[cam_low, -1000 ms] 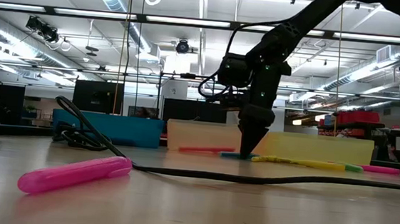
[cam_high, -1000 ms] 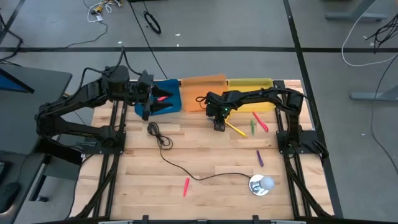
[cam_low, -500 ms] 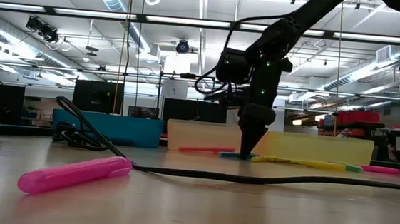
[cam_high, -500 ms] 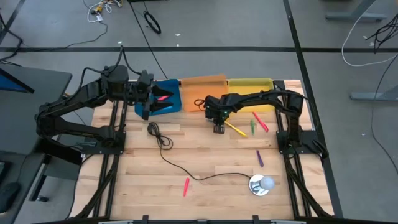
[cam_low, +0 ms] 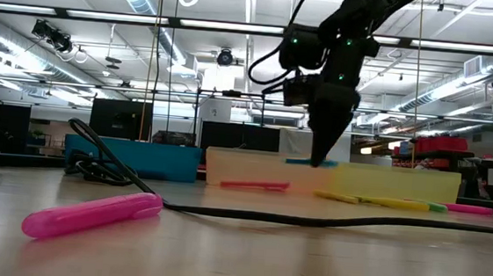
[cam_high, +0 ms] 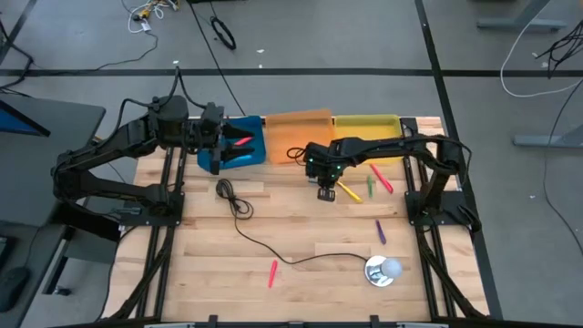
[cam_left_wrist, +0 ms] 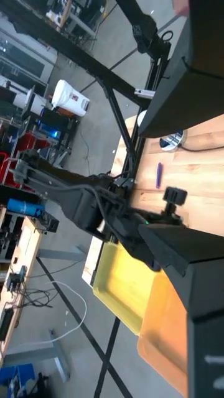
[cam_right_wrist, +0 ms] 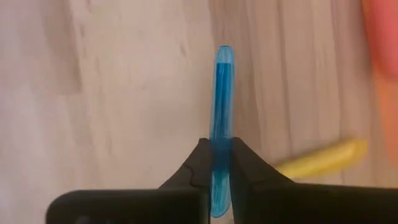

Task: Pick & Place Markers
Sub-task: Put the small blue pen into the yellow bin

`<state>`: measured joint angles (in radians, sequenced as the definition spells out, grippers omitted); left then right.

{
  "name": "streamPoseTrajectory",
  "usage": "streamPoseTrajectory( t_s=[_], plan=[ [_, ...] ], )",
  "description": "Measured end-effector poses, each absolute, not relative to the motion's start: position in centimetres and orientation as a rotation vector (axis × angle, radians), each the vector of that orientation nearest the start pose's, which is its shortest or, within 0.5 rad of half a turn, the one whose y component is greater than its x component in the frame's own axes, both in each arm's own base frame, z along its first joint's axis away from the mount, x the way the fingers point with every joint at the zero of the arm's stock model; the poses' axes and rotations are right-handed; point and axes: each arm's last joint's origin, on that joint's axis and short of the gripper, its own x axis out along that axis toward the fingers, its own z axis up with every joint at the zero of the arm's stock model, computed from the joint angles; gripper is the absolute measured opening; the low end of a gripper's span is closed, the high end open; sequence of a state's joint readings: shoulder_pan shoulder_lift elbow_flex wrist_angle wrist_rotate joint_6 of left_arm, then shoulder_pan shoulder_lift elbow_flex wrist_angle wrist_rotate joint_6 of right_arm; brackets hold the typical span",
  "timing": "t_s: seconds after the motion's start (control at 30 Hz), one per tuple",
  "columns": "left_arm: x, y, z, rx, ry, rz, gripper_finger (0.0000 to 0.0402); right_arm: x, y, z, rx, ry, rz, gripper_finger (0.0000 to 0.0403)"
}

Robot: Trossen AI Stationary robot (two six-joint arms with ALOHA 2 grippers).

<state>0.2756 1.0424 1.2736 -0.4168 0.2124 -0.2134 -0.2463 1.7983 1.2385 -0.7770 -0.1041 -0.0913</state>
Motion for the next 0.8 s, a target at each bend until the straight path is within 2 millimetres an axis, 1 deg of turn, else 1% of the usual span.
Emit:
streamPoseTrajectory(
  t_s=[0.3, 0.57, 0.8],
  plan=[
    [20.0, 5.1, 42.8, -0.255, 0.170, 0.112, 0.0243, 30.8, -7.4, 21.7, 0.188, 1.364, -0.066, 0.0016],
    [20.0, 5.1, 42.8, -0.255, 0.170, 0.113, 0.0243, 28.6, -6.8, 23.7, 0.217, 1.423, -0.058, 0.0016],
    [20.0, 5.1, 42.8, -0.256, 0.170, 0.113, 0.0243, 27.2, -6.5, 25.5, 0.213, 1.405, -0.059, 0.0016]
  ],
)
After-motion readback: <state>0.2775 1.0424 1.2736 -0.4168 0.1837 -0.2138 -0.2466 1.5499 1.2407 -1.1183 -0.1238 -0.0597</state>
